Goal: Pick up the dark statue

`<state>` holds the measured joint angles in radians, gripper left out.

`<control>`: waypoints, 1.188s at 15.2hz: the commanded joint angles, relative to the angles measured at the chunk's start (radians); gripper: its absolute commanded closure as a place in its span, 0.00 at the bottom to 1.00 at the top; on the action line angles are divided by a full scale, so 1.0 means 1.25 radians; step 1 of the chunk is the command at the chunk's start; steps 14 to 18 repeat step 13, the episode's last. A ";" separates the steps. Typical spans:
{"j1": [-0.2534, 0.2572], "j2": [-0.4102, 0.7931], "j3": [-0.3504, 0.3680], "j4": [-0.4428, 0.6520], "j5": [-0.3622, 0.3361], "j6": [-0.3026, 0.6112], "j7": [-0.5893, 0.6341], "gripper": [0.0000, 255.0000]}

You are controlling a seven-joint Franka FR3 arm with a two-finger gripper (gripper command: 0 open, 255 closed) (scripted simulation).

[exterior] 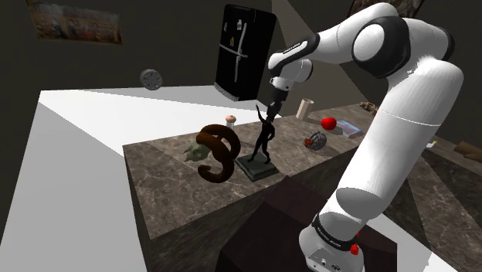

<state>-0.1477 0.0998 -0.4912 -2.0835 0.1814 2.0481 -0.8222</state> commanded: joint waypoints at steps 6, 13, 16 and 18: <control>0.003 -0.033 -0.001 0.040 -0.022 -0.067 0.021 1.00; 0.004 -0.054 -0.001 0.075 -0.035 -0.118 0.035 1.00; 0.004 -0.054 -0.001 0.075 -0.035 -0.118 0.035 1.00; 0.004 -0.054 -0.001 0.075 -0.035 -0.118 0.035 1.00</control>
